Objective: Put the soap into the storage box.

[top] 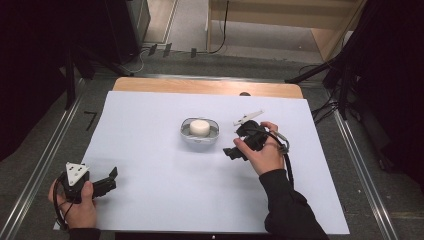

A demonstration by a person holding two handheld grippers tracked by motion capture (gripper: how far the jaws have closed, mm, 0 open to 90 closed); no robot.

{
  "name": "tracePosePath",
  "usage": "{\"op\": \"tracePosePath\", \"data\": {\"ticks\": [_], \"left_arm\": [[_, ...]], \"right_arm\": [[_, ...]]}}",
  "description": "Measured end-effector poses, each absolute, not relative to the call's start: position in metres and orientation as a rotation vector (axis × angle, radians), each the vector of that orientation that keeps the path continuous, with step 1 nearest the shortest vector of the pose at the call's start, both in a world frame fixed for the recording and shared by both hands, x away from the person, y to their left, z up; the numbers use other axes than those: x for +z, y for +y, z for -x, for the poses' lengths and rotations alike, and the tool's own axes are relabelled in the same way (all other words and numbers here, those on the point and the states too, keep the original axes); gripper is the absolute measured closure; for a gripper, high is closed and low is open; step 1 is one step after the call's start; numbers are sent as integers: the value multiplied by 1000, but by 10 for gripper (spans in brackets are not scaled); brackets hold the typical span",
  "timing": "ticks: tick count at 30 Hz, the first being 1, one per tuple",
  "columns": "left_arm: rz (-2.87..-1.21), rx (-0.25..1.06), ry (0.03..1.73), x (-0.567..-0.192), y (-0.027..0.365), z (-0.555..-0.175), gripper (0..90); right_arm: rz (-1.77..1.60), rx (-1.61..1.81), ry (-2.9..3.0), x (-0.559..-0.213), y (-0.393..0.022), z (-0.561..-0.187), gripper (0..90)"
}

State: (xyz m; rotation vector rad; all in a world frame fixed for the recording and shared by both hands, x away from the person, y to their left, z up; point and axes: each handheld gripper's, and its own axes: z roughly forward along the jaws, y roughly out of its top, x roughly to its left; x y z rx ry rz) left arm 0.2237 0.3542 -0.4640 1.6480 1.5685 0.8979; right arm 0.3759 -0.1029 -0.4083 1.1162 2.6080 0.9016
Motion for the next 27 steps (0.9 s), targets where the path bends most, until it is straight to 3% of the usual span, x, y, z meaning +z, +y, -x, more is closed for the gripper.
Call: {"op": "tracePosePath", "data": {"ticks": [27], "left_arm": [[-1648, 903, 1568, -464, 354, -224, 1]], "right_arm": [[-1207, 972, 2477, -447, -187, -336, 0]]}}
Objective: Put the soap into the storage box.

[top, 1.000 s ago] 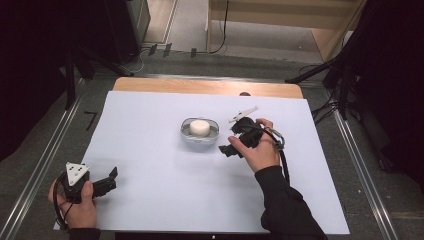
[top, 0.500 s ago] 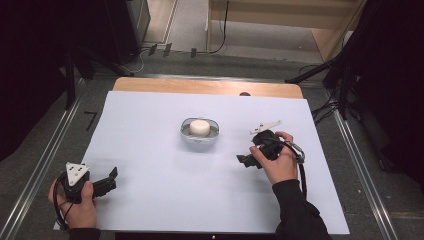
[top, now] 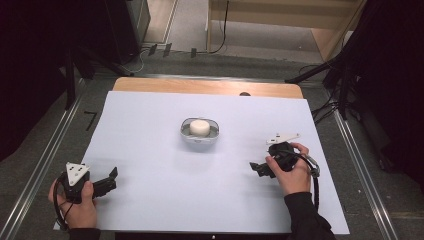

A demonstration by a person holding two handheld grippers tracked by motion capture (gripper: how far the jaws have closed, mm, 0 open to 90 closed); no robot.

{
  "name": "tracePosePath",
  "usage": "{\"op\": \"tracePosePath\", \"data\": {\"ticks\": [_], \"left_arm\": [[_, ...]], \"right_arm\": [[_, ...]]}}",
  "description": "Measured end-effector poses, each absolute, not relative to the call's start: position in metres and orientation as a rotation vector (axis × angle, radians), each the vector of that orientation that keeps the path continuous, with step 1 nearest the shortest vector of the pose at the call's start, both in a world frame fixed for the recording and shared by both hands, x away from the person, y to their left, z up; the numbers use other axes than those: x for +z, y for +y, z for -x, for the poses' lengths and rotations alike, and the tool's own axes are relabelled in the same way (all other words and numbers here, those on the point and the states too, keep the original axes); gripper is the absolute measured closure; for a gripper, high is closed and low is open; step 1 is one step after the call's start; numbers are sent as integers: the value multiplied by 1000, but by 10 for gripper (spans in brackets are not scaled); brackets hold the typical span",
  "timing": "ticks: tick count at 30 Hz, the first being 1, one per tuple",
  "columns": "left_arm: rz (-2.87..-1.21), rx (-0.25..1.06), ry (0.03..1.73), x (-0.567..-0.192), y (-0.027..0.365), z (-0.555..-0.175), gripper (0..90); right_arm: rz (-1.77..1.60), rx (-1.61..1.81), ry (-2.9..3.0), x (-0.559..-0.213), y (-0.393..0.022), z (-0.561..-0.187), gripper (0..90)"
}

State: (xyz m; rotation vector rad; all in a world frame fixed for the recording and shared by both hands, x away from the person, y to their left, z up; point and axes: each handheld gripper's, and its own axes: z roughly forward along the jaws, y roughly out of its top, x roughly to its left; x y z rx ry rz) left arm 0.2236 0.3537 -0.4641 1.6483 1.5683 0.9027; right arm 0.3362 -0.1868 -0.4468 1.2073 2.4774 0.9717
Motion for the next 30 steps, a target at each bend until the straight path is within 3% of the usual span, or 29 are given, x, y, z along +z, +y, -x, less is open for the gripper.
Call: {"op": "tracePosePath", "data": {"ticks": [30], "left_arm": [[-1648, 908, 1571, -464, 353, -223, 1]], "right_arm": [[-1348, 1075, 2292, -477, -256, -290, 0]]}}
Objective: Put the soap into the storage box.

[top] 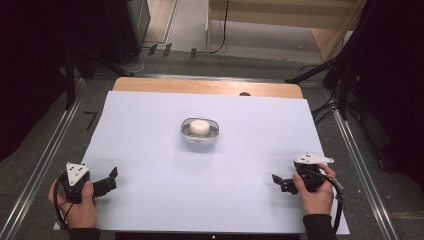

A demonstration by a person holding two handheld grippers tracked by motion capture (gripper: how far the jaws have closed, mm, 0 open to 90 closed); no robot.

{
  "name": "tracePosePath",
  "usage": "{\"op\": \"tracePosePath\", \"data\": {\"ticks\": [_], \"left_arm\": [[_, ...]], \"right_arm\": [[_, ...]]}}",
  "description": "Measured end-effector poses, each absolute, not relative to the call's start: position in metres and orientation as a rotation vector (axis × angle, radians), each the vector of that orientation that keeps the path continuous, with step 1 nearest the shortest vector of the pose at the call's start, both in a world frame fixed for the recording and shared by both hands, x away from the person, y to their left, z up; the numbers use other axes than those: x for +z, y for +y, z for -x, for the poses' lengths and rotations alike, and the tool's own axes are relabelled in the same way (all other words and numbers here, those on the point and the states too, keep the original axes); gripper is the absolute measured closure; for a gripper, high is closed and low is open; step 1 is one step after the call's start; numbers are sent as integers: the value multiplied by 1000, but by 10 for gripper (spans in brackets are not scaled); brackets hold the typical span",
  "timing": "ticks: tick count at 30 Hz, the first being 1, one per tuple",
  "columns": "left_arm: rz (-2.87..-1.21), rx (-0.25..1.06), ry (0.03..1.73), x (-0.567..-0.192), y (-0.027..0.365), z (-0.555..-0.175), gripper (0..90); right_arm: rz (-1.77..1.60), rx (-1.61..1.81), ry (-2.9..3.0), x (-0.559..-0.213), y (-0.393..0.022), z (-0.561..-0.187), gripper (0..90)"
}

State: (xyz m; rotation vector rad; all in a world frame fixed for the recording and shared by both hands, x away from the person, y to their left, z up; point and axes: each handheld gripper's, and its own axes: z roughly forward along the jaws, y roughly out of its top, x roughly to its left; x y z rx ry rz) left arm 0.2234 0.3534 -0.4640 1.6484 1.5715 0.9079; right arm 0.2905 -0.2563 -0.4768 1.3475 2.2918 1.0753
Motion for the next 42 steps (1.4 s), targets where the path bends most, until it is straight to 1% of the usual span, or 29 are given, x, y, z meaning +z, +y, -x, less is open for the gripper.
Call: {"op": "tracePosePath", "data": {"ticks": [29, 35, 42], "left_arm": [[-1645, 893, 1573, -464, 355, -224, 1], [-1647, 886, 1572, -464, 355, -224, 1], [-1652, 890, 1571, -464, 355, -224, 1]], "right_arm": [[-1437, 1119, 2145, -482, -313, -249, 0], [-1458, 1207, 2096, -485, -333, -240, 0], [-1493, 1248, 2003, -486, -343, -238, 0]]}}
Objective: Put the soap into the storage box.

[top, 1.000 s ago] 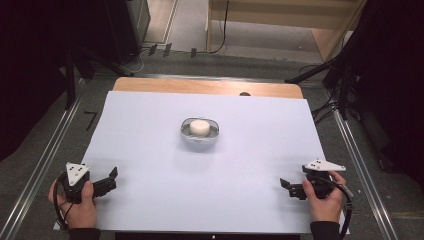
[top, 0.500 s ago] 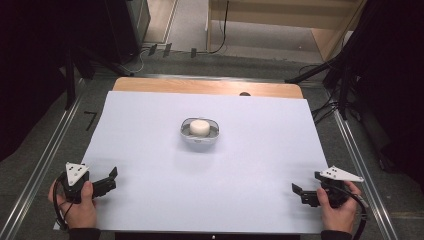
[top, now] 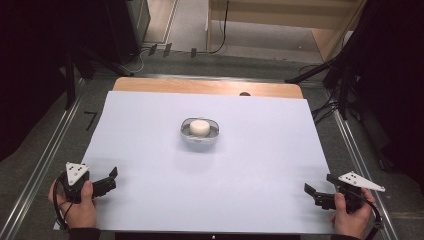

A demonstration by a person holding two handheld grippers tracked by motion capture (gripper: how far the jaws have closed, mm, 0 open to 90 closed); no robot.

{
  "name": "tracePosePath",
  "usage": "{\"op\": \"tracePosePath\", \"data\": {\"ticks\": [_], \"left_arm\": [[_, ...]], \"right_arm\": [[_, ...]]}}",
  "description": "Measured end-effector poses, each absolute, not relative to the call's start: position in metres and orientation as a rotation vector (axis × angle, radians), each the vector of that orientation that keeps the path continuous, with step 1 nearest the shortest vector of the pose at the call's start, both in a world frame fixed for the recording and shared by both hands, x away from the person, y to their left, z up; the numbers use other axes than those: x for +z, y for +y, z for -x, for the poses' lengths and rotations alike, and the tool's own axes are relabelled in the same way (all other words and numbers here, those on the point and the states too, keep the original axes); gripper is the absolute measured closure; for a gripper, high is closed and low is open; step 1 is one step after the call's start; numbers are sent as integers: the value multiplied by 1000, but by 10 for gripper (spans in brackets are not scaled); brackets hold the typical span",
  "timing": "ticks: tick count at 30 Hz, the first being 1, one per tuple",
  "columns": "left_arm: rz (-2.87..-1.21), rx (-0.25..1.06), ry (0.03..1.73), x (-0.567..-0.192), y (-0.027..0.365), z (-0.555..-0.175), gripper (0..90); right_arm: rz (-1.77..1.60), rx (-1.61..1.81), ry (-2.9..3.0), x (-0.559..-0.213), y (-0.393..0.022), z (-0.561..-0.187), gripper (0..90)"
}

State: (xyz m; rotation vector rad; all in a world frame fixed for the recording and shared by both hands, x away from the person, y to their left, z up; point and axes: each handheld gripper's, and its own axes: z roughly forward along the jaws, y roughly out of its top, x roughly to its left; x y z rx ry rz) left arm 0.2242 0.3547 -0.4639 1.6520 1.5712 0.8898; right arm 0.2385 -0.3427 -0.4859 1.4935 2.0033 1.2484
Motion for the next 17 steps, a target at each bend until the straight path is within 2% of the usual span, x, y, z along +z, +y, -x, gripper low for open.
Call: {"op": "tracePosePath", "data": {"ticks": [17], "left_arm": [[-1659, 899, 1573, -464, 353, -224, 1]], "right_arm": [[-1496, 1241, 1993, -490, -342, -240, 0]]}}
